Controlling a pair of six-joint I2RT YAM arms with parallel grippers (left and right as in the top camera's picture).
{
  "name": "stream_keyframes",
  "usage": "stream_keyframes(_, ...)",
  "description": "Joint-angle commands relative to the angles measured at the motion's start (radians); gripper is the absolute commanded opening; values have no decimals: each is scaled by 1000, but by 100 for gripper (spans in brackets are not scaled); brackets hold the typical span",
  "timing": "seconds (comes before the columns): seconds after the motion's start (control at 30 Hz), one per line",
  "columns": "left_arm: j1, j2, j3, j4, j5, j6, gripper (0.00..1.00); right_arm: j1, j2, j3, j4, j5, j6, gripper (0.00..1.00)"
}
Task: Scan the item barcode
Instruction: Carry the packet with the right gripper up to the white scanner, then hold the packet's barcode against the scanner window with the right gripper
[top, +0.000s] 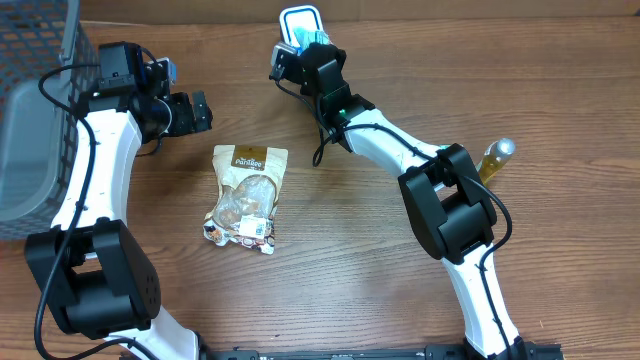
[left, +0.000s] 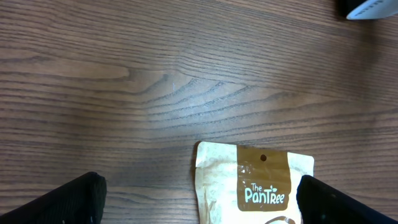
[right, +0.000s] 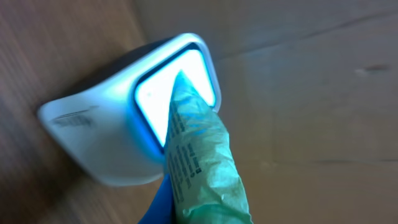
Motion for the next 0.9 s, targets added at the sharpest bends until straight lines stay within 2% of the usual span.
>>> stream_keyframes(0.0, -2, 9, 20, 0, -2, -10, 100, -1, 8, 10, -43, -93, 3, 4)
stream_keyframes(0.87, -2, 9, 20, 0, -2, -10, 100, -1, 8, 10, -47, -111, 34, 4)
